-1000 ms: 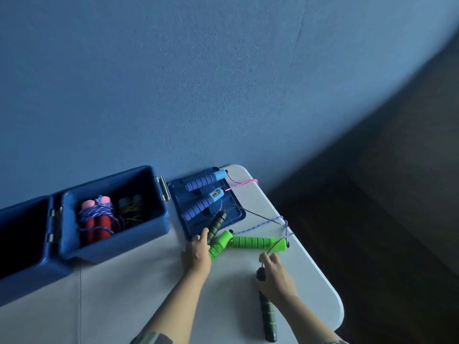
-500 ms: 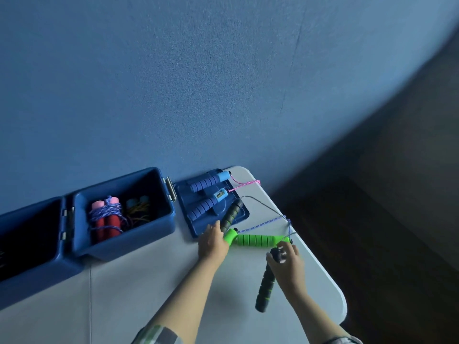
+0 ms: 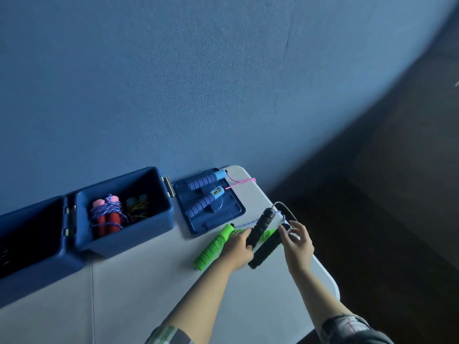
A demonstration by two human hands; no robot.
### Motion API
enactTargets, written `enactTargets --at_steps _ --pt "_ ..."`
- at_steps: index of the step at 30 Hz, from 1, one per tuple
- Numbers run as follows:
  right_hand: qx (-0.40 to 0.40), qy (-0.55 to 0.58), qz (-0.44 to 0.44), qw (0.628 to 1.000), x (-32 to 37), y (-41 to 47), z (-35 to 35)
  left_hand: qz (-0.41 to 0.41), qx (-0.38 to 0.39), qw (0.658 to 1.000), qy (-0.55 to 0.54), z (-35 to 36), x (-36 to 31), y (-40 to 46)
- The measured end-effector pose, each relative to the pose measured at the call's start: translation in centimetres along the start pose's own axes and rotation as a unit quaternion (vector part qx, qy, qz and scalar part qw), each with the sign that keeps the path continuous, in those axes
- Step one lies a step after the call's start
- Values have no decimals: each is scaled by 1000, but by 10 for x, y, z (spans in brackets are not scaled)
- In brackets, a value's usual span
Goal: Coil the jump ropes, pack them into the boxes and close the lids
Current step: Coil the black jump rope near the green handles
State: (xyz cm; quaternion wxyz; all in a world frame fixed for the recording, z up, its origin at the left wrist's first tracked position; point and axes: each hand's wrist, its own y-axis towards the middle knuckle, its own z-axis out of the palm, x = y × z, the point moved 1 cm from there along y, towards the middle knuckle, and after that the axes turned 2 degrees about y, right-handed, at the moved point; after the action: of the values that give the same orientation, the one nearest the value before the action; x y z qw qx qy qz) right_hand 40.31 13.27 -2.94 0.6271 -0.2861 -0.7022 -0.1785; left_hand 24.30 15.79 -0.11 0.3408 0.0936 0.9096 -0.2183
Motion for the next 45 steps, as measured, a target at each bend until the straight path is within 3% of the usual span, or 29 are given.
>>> enactTargets --at_steps 4,22,25,29,31,33,35,38,45 --pt "9 38 14 999 5 -6 1 -13 11 998 -66 1 -3 -6" --pt "7 132 61 989 9 0 -17 -6 -8 989 -148 22 -34 -17" --pt "12 149 66 987 9 0 -18 32 20 998 -54 23 -30 -17" --pt "30 158 69 985 16 -4 -17 52 -41 995 75 21 -25 -14" --pt "28 124 39 991 23 -5 -18 61 -77 990 98 12 -24 -13" --pt "30 -4 -56 998 28 -1 -21 62 -115 987 94 -1 -21 -11" --pt "40 -145 -163 975 32 7 -24 72 -131 985 90 -17 -19 -10" --pt "92 -238 -256 932 37 23 -20 102 -120 978 136 -38 -16 -11" --pt "262 -214 -163 927 51 28 -9 63 -43 991 107 -53 7 -28"
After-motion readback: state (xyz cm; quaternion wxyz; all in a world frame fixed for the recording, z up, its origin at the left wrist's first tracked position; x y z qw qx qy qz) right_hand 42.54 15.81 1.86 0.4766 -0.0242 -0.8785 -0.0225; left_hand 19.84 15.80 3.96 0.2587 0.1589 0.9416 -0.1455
